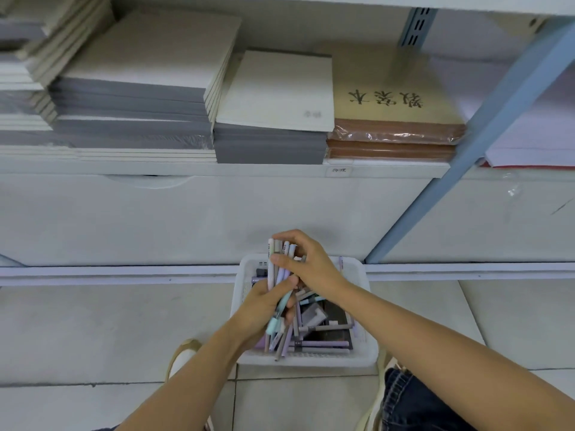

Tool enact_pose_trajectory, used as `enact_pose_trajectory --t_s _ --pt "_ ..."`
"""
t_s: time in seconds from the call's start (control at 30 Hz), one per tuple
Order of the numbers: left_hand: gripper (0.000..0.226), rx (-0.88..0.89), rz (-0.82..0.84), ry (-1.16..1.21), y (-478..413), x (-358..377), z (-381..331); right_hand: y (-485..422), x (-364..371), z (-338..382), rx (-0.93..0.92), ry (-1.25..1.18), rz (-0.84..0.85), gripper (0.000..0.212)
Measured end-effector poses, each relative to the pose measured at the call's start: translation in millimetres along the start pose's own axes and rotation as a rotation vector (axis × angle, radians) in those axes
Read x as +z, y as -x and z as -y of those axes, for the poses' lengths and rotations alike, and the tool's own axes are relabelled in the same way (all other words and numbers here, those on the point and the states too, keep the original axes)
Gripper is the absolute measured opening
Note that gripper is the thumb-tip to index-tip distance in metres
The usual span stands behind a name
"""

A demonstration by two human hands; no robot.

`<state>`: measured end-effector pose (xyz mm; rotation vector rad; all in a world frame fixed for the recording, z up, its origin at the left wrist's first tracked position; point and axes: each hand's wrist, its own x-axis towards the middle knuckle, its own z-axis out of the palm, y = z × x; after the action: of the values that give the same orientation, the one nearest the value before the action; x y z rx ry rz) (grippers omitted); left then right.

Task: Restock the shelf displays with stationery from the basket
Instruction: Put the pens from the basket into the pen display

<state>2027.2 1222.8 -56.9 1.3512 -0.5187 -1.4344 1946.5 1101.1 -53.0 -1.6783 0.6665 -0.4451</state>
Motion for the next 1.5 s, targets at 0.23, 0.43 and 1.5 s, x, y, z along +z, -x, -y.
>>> enact_pose_trajectory --t_s 0.23,0.43,1.5 --pt "0.025 0.131 -0.091 0.057 22 6 -35 3 -17 49 0.055 -0.156 0.013 0.034" --pt "0.03 0.269 -0.078 -0.08 40 9 -78 9 -42 95 -0.055 -0.179 -0.015 0.01" --pt "0.025 0.97 -0.278 -0.066 127 68 -286 51 -73 308 -0.474 0.027 -0.021 0.027"
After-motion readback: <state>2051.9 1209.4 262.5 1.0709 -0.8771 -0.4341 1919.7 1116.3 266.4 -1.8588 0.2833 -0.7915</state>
